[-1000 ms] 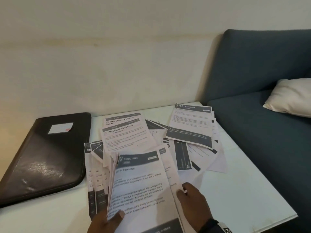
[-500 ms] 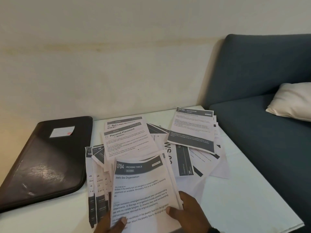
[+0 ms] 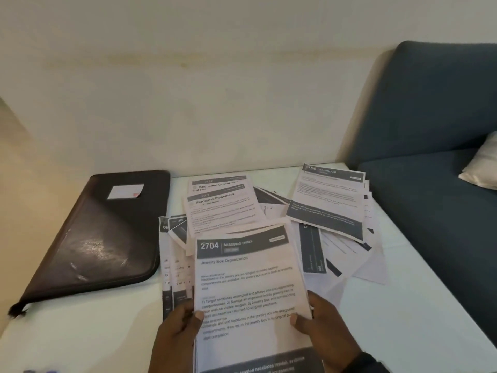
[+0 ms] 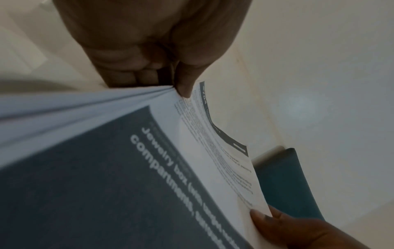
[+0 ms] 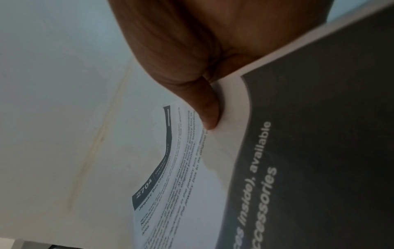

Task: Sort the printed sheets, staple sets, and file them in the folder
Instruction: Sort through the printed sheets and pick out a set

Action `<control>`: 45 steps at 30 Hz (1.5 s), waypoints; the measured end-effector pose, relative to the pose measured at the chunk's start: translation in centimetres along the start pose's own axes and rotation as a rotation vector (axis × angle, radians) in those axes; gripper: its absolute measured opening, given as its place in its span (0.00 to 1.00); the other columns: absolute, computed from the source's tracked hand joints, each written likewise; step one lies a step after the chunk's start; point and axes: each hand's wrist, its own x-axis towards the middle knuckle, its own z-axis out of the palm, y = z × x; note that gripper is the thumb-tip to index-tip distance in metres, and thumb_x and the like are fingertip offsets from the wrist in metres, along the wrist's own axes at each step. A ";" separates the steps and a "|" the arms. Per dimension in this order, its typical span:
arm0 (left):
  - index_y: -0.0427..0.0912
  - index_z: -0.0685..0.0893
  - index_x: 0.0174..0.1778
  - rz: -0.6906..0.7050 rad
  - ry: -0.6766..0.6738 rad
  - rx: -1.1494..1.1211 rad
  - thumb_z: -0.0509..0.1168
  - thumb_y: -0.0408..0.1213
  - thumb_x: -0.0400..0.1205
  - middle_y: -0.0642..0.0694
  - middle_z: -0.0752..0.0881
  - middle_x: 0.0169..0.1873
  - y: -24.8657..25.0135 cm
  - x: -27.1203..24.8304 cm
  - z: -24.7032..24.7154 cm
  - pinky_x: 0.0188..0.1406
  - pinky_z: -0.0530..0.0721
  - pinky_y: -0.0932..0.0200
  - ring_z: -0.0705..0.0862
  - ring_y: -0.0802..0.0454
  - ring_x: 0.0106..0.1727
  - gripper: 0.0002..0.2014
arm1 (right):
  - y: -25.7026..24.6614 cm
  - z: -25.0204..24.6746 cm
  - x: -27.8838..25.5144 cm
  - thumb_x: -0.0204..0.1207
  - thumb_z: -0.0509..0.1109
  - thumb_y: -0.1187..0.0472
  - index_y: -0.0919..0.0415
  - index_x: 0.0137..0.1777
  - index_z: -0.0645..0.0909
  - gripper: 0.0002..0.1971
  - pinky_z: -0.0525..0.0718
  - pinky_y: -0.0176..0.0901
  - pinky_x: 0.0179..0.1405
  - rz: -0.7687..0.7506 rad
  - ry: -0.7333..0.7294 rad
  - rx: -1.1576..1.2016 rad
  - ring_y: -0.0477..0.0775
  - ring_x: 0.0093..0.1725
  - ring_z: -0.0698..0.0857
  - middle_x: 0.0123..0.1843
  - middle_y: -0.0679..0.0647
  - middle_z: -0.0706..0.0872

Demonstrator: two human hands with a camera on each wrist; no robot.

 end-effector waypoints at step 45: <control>0.82 0.84 0.41 0.548 0.130 -0.187 0.78 0.36 0.67 0.73 0.86 0.51 5.3 -3.8 3.0 0.53 0.78 0.82 0.83 0.61 0.59 0.27 | -3.8 1.6 -2.8 0.66 0.82 0.59 0.50 0.60 0.85 0.21 0.87 0.39 0.52 -0.324 0.194 0.235 0.44 0.55 0.89 0.54 0.46 0.91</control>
